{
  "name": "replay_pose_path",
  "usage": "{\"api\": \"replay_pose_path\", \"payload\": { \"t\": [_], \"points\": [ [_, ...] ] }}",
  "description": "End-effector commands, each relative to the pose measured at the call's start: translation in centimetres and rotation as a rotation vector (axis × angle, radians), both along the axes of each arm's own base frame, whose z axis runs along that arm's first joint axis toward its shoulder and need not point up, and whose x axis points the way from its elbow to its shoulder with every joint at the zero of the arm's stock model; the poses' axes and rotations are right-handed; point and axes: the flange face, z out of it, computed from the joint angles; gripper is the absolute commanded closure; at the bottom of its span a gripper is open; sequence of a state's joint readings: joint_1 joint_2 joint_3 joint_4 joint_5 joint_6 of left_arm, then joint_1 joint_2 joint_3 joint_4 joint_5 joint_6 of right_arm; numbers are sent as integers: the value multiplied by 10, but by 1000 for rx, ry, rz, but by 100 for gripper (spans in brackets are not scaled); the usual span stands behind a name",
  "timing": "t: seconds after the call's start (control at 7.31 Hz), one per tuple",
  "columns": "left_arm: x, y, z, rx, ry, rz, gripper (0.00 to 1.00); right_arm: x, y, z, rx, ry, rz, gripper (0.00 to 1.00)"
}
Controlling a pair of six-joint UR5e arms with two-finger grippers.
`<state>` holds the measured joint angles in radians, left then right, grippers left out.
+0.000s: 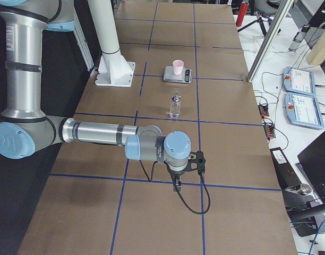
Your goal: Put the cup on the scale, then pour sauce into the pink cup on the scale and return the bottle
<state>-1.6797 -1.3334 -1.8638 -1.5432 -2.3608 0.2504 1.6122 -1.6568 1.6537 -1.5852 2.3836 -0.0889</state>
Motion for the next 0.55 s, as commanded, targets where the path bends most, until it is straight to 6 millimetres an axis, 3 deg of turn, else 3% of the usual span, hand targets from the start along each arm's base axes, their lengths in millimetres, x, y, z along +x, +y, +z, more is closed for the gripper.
{"api": "replay_pose_path", "payload": {
  "t": [0.0,0.41],
  "points": [
    [0,0,-1,2,0,1,0,-2,-4,-14,-3,44,-17,0],
    [0,-3,-4,9,-1,1,0,-2,-7,-21,12,45,-16,0]
  ]
}}
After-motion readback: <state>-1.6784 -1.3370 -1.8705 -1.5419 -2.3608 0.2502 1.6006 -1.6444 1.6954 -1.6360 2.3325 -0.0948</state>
